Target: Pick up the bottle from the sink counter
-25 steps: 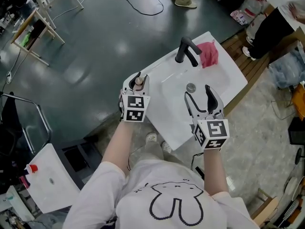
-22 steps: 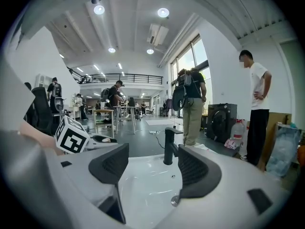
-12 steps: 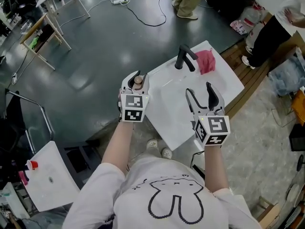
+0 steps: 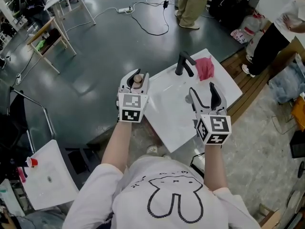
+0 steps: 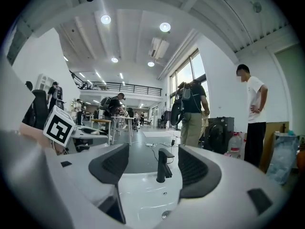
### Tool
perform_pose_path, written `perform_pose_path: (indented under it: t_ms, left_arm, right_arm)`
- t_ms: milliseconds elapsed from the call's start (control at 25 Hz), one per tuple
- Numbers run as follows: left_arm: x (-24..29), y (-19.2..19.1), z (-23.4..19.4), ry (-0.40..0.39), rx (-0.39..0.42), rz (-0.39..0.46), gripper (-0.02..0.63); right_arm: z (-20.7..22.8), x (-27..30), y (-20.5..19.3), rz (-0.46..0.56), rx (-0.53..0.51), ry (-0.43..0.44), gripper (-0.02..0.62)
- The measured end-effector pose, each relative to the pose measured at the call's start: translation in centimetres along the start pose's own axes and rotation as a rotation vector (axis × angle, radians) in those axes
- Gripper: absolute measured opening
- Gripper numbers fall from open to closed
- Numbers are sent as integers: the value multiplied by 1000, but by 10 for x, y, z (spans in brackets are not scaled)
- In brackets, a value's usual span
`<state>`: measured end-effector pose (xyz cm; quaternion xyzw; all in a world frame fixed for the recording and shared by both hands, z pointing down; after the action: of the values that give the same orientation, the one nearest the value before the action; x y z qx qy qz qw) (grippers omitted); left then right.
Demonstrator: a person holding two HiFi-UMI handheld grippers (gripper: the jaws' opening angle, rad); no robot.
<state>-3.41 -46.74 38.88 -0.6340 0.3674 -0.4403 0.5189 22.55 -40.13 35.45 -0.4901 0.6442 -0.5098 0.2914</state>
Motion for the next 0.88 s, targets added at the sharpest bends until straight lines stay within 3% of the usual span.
perform_pose_path:
  t_ms: [880]
  left_arm:
    - [-49, 74, 22, 16, 60, 225, 110]
  right_arm:
    - [20, -17, 44, 123, -60, -59, 321]
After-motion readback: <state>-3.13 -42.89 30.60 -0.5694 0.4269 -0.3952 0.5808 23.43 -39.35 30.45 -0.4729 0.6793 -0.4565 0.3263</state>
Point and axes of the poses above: the fingertips, and each gripper's own axes: x forward along the fingers, z to its right, y out of its top, the point moved 8 cm from there along -x, backward along the fingers, and after that the axes turned 15 degrees about -x, right-handed, at the moved point
